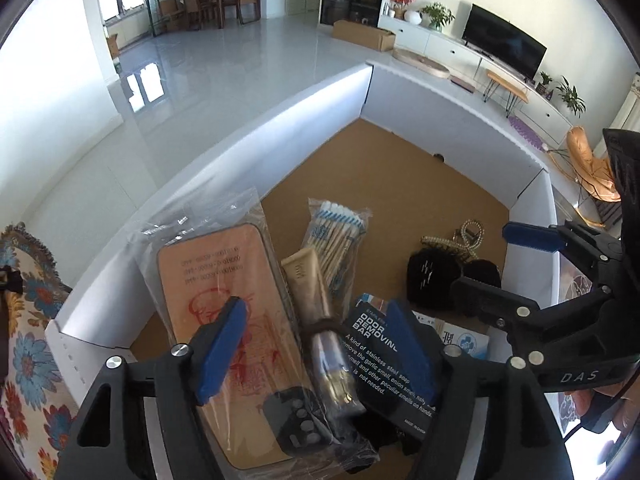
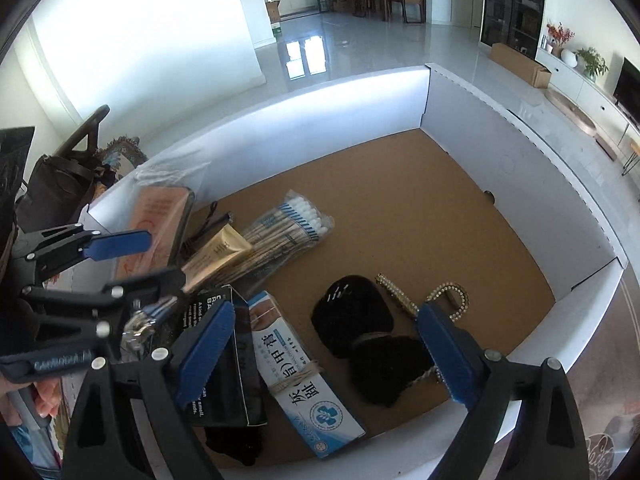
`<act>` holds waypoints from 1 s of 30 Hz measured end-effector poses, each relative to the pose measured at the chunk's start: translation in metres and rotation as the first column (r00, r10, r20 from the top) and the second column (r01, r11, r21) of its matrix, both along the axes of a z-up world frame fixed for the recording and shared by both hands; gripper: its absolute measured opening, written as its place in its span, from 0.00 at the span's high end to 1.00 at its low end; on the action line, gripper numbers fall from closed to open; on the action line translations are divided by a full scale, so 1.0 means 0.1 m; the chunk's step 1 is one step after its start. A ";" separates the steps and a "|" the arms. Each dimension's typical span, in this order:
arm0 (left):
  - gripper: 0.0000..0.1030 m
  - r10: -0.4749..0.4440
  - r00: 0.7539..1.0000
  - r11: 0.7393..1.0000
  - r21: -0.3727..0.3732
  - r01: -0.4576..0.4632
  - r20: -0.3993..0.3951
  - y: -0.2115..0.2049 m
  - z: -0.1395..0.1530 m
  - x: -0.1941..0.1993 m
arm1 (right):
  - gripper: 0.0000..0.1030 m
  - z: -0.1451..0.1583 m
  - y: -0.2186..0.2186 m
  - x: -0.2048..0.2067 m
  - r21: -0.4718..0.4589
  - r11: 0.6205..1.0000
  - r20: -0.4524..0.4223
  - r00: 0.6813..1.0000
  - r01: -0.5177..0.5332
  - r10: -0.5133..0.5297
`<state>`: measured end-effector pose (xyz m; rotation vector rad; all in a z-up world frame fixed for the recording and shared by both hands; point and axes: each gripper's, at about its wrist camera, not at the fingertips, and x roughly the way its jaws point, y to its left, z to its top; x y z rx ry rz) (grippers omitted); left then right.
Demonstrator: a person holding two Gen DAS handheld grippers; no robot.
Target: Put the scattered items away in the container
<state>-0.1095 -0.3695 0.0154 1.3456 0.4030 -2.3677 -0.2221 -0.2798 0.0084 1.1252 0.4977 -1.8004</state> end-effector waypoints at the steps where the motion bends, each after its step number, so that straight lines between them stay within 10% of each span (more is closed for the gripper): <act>1: 0.29 0.009 1.000 1.000 -0.012 -0.010 -0.010 0.03 0.04 0.03 | 0.09 0.01 0.02 0.00 -0.002 1.000 0.001 1.000 0.003 -0.003; 30: 0.15 0.139 0.962 0.969 -0.169 -0.181 -0.234 0.66 0.88 0.66 | 0.00 0.51 0.59 0.29 -0.022 1.000 -0.081 0.997 0.001 -0.003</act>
